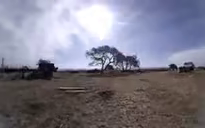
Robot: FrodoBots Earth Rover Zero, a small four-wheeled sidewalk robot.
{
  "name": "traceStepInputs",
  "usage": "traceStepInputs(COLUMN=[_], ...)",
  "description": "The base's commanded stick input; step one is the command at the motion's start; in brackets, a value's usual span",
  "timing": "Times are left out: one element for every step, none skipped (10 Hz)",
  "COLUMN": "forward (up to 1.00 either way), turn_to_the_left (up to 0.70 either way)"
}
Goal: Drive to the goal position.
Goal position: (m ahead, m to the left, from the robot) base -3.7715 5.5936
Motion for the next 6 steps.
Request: traceStepInputs(forward=[0.7, 0.7, 0.7, 0.7, 0.7, 0.7], turn_to_the_left=[0.0, 0.0, 0.0, 0.0, 0.0, 0.0])
